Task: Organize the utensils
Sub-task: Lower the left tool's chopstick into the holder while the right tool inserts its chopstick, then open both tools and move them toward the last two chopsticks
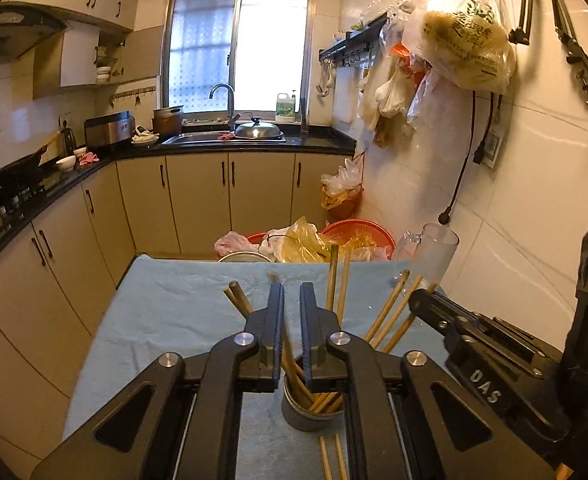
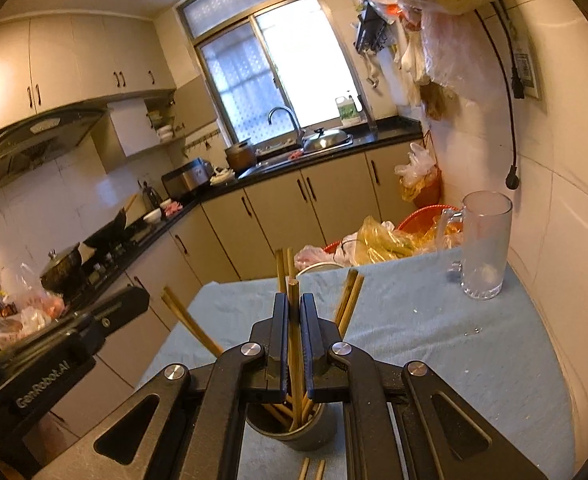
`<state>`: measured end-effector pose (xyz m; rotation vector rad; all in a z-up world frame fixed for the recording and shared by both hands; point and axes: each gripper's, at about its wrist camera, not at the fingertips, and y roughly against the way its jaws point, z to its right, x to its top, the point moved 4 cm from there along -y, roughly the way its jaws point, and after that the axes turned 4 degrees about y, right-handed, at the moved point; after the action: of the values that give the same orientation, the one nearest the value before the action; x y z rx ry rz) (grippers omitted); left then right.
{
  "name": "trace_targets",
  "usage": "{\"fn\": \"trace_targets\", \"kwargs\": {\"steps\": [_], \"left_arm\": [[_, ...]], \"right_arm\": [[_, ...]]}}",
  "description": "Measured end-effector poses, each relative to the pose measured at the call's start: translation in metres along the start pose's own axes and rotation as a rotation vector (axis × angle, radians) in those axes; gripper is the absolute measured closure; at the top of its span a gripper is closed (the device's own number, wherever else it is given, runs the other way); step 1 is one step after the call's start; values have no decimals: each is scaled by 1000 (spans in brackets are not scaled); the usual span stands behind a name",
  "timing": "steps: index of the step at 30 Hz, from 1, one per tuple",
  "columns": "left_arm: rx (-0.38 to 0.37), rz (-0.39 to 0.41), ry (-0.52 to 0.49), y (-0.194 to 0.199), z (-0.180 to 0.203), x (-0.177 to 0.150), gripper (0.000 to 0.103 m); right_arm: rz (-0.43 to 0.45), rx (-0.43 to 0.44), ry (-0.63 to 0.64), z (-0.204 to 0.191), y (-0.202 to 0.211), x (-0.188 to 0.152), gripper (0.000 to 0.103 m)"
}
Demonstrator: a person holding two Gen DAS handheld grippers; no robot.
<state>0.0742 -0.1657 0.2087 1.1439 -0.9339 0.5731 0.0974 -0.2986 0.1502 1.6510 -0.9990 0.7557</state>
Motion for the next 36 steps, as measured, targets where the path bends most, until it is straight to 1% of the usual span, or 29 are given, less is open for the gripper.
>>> {"fn": "trace_targets", "kwargs": {"steps": [1, 2, 3, 4, 6, 8, 11, 13, 14, 17, 19, 22, 25, 28, 33, 36], "left_arm": [[1, 3, -4, 3, 1, 0, 83], [2, 7, -6, 6, 0, -1, 77], [8, 18, -9, 12, 1, -2, 67], [13, 28, -12, 16, 1, -3, 63], [28, 49, -26, 27, 2, -5, 60], [42, 60, -42, 39, 3, -9, 54], [59, 71, -49, 56, 4, -17, 47], [65, 70, -45, 65, 4, -21, 41], [66, 70, -41, 72, 4, -24, 40], [73, 64, -36, 88, 3, -35, 37], [83, 57, -31, 98, 2, -43, 33], [115, 41, -10, 112, -2, -60, 28], [141, 18, 10, 122, -6, -79, 27], [139, -18, 29, 127, -7, -96, 26], [144, -72, 70, 131, -15, -124, 26], [170, -92, 79, 134, -20, -138, 26]], "right_arm": [[-1, -3, 4, 0, 1, -1, 89], [-1, -2, 6, -1, 2, -1, 84], [4, -2, 5, -1, 5, -1, 68], [13, -6, 2, -1, 9, 0, 57], [34, -15, 6, -1, 21, 2, 55], [37, -17, 14, -1, 31, 3, 55], [36, -23, 17, -2, 46, 1, 49], [27, -27, 25, -3, 58, -3, 45], [23, -30, 30, -3, 64, -6, 44], [13, -39, 44, -4, 81, -14, 37], [5, -56, 60, -4, 95, -23, 33], [-9, -88, 82, -1, 113, -37, 30], [-26, -115, 87, 2, 130, -54, 25], [-46, -131, 87, 6, 142, -73, 24], [-96, -130, 64, 10, 154, -106, 23], [-119, -129, 34, 14, 162, -126, 23]]}}
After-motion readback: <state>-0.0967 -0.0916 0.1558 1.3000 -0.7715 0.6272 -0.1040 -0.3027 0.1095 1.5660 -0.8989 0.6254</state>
